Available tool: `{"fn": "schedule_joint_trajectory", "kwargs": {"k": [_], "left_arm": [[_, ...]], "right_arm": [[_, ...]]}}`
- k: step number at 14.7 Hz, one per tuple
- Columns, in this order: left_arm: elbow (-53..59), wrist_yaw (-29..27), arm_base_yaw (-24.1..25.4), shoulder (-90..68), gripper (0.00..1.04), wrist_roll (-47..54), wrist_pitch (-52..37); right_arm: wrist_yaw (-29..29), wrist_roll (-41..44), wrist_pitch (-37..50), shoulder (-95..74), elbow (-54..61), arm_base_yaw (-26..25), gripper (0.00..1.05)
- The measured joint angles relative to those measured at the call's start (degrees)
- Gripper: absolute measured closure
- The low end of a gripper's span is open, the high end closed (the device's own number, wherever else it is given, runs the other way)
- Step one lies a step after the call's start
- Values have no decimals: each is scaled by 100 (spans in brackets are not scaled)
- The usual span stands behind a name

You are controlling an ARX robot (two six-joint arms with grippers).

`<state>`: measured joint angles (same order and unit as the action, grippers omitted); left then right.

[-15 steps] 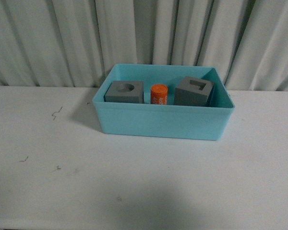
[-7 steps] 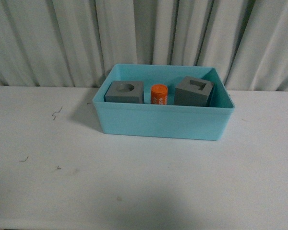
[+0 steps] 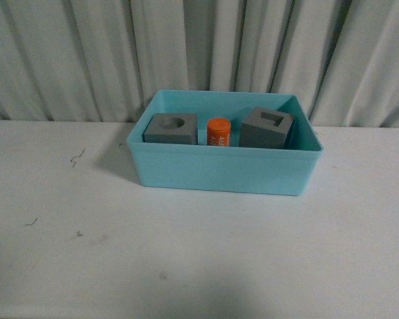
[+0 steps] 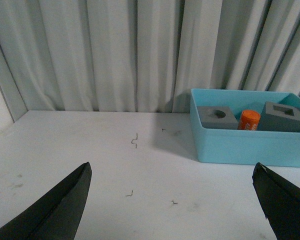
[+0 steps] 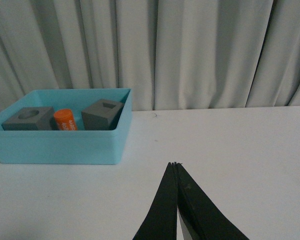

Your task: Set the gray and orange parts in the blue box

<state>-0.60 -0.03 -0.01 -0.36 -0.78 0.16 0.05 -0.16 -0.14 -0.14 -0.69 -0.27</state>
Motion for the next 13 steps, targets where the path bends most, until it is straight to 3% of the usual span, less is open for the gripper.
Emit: {"fn": "schedule_joint_trajectory", "kwargs": {"k": [7, 13], "left_arm": [[0, -2, 0, 0, 7, 0, 4], [0, 0, 0, 0, 7, 0, 4]], "right_arm": [[-2, 4, -7, -7, 2, 0, 101], [-2, 4, -7, -7, 2, 0, 30]]}}
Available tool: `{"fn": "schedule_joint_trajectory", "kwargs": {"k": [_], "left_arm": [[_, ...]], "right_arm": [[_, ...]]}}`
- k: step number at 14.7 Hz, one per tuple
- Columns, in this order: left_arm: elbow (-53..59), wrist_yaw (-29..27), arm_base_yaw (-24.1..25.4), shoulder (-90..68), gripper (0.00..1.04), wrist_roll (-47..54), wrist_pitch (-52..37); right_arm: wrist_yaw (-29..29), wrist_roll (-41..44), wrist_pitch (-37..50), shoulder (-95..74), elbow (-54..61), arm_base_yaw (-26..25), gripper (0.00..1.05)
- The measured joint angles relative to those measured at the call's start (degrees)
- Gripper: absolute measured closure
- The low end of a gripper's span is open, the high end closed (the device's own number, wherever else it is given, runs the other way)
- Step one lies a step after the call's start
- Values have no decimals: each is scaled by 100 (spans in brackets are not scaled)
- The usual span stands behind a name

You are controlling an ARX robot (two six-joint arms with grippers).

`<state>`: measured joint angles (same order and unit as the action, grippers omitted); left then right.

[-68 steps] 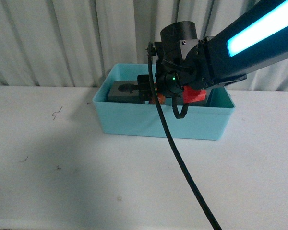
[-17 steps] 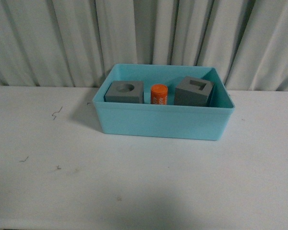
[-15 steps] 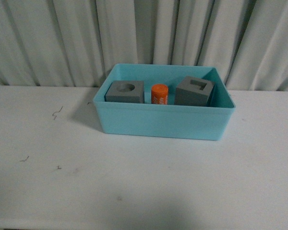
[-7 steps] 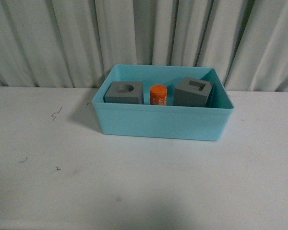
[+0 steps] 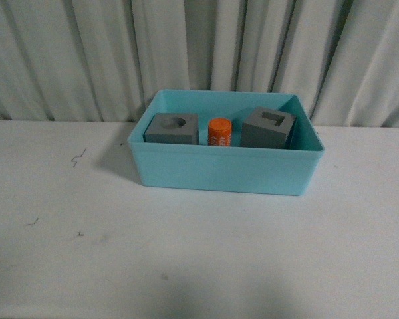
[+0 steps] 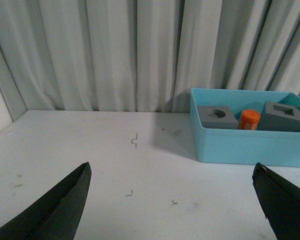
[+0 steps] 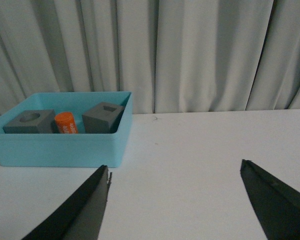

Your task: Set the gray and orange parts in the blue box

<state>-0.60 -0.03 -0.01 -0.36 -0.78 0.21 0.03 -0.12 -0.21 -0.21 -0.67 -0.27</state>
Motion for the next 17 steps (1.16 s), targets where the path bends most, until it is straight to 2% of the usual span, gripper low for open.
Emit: {"fn": "schedule_joint_trajectory", "kwargs": {"k": [2, 17], "left_arm": [[0, 0, 0, 0, 7, 0, 0], [0, 0, 0, 0, 7, 0, 0]], "right_arm": [[0, -2, 0, 0, 0, 0, 7], [0, -2, 0, 0, 0, 0, 6]]}}
